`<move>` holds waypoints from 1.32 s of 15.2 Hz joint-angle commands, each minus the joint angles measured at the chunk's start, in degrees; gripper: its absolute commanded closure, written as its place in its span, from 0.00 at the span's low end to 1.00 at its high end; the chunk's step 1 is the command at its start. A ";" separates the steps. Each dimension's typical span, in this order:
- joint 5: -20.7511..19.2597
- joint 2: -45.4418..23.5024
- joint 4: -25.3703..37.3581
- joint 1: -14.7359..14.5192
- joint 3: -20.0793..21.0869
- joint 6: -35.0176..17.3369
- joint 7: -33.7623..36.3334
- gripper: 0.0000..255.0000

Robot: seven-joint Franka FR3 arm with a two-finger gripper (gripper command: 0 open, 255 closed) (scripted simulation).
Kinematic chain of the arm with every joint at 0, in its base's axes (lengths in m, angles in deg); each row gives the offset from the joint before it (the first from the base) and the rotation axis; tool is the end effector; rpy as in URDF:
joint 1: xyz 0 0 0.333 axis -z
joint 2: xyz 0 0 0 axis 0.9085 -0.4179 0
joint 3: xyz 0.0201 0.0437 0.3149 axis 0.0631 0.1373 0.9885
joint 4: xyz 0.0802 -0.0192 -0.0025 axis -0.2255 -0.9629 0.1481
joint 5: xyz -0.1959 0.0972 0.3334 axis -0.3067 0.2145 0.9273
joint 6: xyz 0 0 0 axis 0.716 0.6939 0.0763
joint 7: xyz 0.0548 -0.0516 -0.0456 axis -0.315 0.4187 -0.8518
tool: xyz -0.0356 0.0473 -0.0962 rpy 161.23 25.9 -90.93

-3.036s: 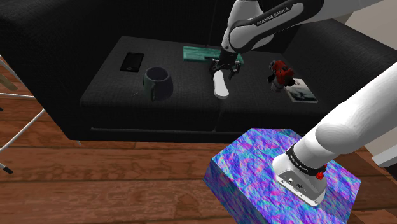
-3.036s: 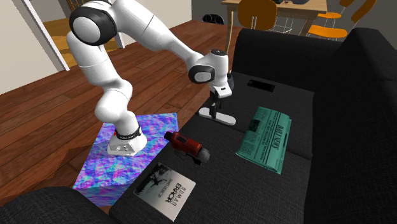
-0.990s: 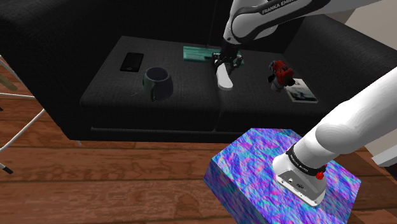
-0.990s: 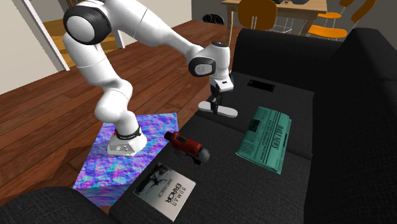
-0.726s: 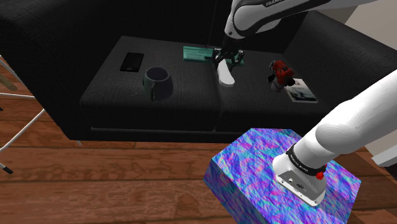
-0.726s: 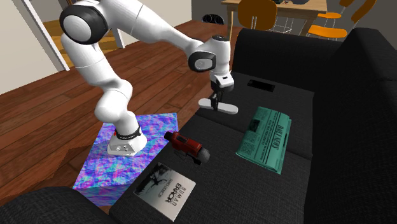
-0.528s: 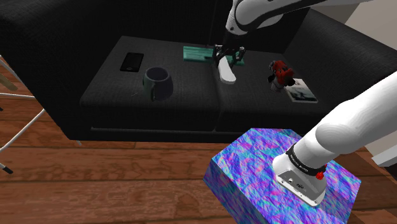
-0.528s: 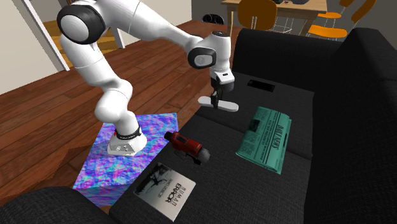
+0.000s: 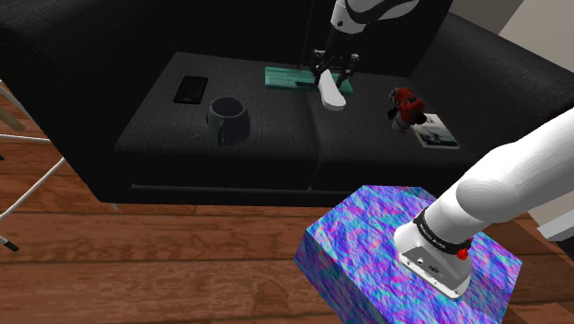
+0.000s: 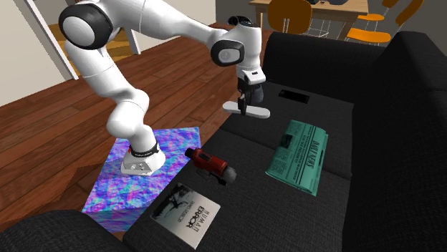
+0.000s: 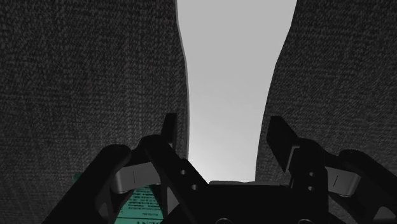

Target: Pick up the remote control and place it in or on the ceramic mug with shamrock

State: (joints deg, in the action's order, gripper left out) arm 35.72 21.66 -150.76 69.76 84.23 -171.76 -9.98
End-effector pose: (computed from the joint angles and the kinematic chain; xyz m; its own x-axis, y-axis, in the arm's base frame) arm 0.4902 0.0121 0.4584 0.8543 -0.5172 0.0520 -0.5170 -0.8558 -0.0184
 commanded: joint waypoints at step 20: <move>-1.04 -8.66 18.23 -5.13 8.07 9.76 13.71 1.00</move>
State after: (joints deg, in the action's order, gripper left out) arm 35.03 14.53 -134.27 65.12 91.57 -162.22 2.30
